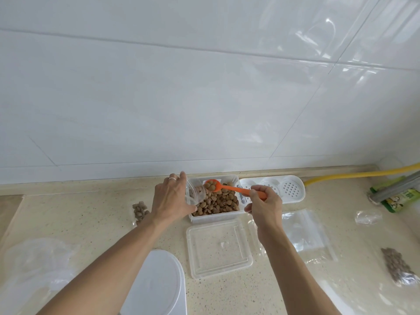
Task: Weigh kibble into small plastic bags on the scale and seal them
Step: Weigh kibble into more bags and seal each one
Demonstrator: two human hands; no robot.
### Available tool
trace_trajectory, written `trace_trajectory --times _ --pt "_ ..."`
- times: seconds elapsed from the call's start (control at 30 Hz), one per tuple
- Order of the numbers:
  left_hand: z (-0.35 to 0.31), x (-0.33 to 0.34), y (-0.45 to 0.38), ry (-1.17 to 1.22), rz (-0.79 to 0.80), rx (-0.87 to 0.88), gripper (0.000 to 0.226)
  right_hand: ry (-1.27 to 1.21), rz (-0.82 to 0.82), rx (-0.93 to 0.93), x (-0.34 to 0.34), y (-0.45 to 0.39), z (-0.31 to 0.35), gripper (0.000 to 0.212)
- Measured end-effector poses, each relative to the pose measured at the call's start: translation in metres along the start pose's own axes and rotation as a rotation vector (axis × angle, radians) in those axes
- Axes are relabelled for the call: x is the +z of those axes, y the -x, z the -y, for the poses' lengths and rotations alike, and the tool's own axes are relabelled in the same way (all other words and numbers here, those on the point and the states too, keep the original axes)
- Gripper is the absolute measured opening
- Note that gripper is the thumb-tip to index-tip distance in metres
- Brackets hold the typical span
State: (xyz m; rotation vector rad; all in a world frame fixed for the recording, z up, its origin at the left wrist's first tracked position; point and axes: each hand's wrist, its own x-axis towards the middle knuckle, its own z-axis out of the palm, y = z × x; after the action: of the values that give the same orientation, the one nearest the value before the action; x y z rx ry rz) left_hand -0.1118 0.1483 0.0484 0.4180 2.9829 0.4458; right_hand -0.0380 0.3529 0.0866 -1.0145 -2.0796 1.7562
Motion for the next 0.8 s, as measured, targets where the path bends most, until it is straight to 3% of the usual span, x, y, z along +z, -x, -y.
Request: trace_trajectory --times 0.1,0.2,0.3,0.4,0.6,0.7,0.8 --pt "-0.005 -0.004 -0.005 0.030 0.040 -0.008 0.106 0.161 0.109 -0.248 0.007 0.008 0.016 0.016" --pt "-0.009 -0.006 -0.004 0.102 0.055 0.012 0.099 0.402 0.327 -0.627 0.018 0.024 0.022 0.015" --pt "-0.009 -0.008 0.000 0.180 0.054 0.016 0.089 0.553 0.325 -0.883 0.023 0.031 0.026 0.012" --pt "-0.005 -0.010 0.002 0.232 0.053 0.004 0.084 0.486 0.253 -0.857 0.019 0.025 0.027 0.011" --pt "0.002 -0.006 0.008 0.233 0.020 -0.016 0.095 0.225 -0.009 -0.522 0.009 0.014 0.024 0.009" --pt "0.008 -0.002 0.010 0.182 -0.014 0.002 0.096 0.366 -0.086 -0.408 0.003 0.002 0.007 0.011" --pt "0.014 0.001 0.013 0.151 -0.025 0.024 0.098 0.529 -0.056 -0.383 0.002 -0.003 -0.016 0.013"
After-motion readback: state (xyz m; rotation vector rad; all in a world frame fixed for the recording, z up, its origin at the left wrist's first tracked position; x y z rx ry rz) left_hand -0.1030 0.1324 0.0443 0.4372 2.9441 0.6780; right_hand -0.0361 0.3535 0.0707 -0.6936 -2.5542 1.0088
